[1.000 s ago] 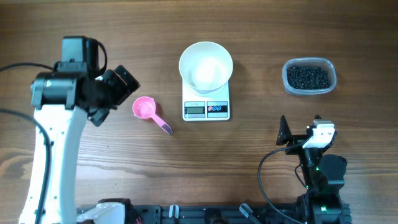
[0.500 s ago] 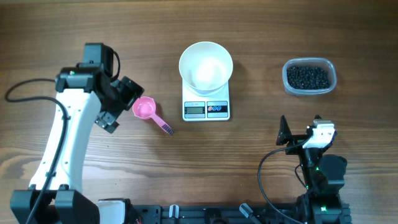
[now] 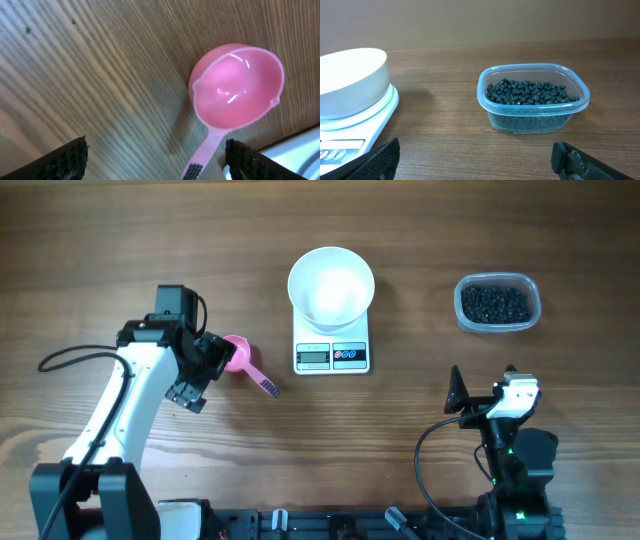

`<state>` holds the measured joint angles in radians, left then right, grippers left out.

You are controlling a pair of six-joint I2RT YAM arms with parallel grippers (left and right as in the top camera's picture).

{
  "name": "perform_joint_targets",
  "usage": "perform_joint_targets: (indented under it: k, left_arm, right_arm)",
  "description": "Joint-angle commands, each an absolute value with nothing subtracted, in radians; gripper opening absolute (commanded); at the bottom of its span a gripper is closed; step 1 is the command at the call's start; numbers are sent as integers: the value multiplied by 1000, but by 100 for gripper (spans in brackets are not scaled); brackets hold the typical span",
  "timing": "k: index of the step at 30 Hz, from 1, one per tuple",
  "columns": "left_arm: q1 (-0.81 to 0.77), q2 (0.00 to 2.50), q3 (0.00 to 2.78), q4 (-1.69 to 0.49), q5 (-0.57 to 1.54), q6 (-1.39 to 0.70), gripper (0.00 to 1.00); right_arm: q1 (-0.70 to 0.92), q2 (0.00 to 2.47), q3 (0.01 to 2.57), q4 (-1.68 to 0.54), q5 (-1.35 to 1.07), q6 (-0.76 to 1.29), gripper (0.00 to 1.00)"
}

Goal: Scoop item into bowl and weigh 150g on scale
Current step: 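Lower the left gripper and close it on the pink scoop's rim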

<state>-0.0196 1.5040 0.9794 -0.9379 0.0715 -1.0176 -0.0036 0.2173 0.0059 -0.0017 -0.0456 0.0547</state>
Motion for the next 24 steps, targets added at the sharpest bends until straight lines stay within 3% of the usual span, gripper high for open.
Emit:
perform_joint_targets:
  k: [1, 18, 24]
  left_arm:
    - [-23, 1507, 933, -879, 54, -1063, 95]
    - [-23, 1544, 916, -810, 49, -1109, 91]
    - [-23, 1545, 915, -775, 42, -1112, 85]
  right_arm:
    - [-5, 221, 5, 1, -61, 59, 100]
    - [-5, 221, 5, 1, -61, 59, 100]
    - [-5, 221, 6, 1, -61, 59, 100]
